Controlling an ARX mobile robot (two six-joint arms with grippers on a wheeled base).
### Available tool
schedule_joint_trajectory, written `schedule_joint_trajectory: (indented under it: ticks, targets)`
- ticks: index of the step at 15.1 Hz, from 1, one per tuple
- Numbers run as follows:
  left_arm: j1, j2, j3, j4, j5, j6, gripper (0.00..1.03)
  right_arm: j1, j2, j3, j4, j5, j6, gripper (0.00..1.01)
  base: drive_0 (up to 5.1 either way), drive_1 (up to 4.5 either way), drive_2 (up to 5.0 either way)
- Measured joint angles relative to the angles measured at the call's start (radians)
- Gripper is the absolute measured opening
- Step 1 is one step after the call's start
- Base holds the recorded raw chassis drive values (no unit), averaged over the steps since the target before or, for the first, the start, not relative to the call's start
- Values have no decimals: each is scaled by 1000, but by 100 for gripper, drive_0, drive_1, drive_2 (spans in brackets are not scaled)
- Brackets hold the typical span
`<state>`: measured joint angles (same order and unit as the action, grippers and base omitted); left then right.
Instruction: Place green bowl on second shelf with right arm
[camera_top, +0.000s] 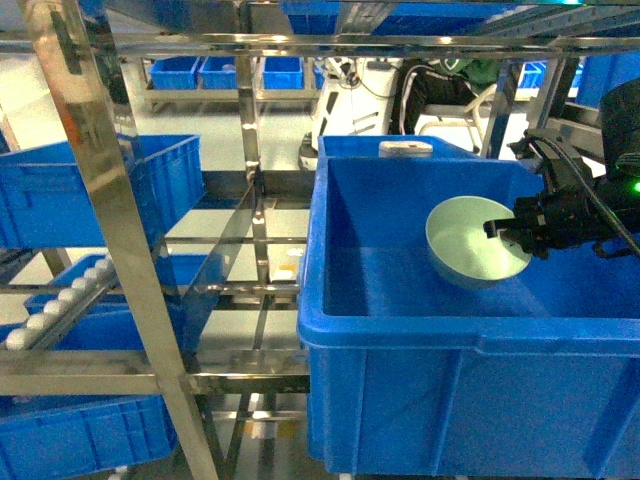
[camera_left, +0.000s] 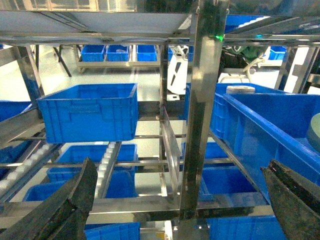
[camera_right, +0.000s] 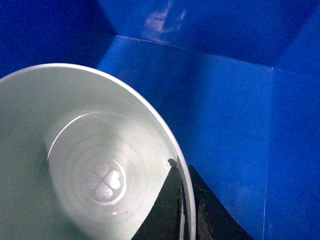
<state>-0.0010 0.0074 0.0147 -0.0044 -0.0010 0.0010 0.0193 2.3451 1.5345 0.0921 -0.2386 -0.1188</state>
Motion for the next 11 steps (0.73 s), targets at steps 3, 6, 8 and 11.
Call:
schedule_joint_trajectory:
  ticks: [3,6,8,11]
  targets:
    - [0,0,0,0,0,0,98,1,21,40,-19,-28,11,20,0,0,0]
    - [0,0,0,0,0,0,98,21,13,28,44,-32,22,59,0,0,0]
    - [0,0,0,0,0,0,98,35,-68,-84,131,-15,22,86,0,0,0]
    - [0,0,0,0,0,0,98,56,-239,-315,277,0,11,98,0,0,0]
